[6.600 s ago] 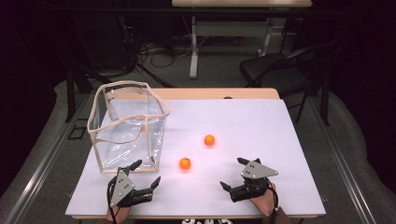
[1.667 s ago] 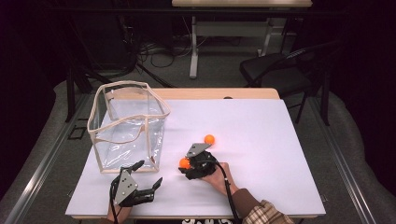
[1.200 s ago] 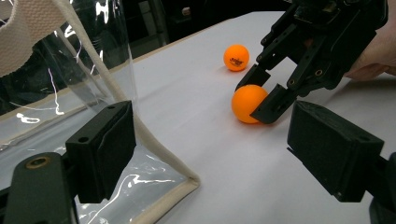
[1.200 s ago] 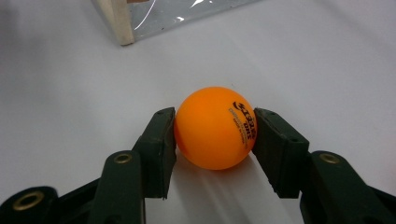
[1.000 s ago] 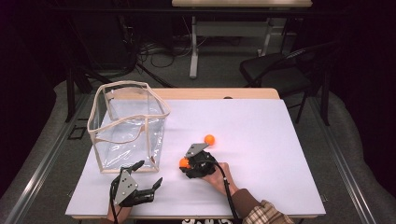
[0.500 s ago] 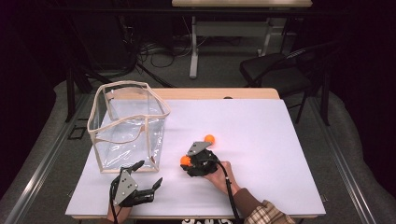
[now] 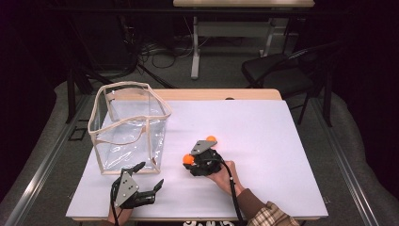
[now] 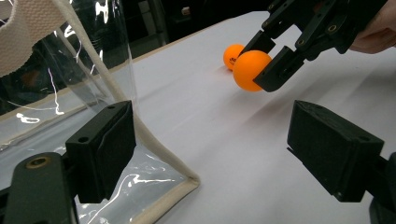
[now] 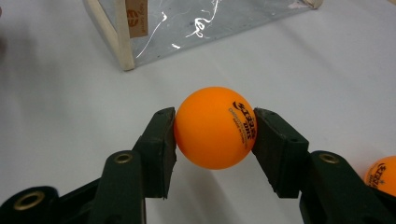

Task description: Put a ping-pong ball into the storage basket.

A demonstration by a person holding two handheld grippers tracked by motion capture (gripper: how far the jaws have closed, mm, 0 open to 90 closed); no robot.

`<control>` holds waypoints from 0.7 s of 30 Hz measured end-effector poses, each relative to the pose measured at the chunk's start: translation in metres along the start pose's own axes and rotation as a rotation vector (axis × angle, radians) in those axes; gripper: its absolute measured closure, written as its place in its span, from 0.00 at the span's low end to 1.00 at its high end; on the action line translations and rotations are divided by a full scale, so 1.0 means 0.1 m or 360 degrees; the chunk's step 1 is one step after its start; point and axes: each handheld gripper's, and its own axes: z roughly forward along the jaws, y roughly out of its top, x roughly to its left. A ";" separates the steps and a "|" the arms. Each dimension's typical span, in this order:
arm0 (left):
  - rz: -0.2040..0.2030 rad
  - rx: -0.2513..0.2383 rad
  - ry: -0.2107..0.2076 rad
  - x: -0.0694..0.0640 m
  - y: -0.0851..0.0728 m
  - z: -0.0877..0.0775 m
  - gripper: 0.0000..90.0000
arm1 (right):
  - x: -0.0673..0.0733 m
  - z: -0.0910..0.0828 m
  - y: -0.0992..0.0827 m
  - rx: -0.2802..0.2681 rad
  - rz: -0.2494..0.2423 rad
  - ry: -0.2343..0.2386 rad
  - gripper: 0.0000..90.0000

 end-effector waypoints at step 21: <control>0.0001 -0.0002 0.0003 0.00 0.00 0.00 0.17 | -0.06 -0.19 0.08 -0.0061 -0.0006 -0.0036 0.56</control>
